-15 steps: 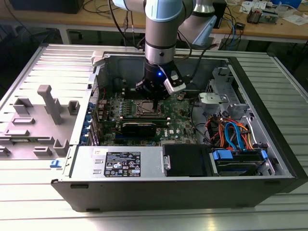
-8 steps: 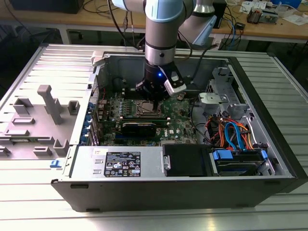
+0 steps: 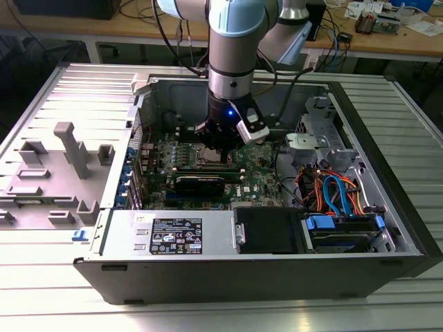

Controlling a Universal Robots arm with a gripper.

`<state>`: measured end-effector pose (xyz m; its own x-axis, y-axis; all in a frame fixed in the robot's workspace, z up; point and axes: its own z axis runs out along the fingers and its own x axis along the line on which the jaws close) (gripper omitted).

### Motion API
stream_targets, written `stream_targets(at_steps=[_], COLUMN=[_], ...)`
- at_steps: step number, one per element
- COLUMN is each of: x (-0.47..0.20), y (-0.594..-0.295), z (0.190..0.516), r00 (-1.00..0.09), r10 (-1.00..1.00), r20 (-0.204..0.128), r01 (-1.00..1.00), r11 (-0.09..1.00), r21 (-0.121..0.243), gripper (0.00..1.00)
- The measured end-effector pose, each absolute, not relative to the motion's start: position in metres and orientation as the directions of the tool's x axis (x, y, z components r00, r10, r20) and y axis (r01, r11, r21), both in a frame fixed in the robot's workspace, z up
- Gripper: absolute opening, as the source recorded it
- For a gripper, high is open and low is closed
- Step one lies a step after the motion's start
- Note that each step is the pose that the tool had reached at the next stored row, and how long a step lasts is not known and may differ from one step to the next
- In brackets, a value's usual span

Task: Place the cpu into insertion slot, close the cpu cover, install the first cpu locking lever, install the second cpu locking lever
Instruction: 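Install the second cpu locking lever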

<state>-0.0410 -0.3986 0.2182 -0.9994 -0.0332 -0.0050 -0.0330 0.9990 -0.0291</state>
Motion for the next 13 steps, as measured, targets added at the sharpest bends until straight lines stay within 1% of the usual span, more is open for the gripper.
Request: stream_targets(at_steps=[13], x=[-0.0410], y=[-0.3992], z=[0.2280], r00=[-0.999], r10=[-0.033], r20=[-0.004], r01=[-0.033], r11=[0.999], r21=[-0.028], gripper=[0.11])
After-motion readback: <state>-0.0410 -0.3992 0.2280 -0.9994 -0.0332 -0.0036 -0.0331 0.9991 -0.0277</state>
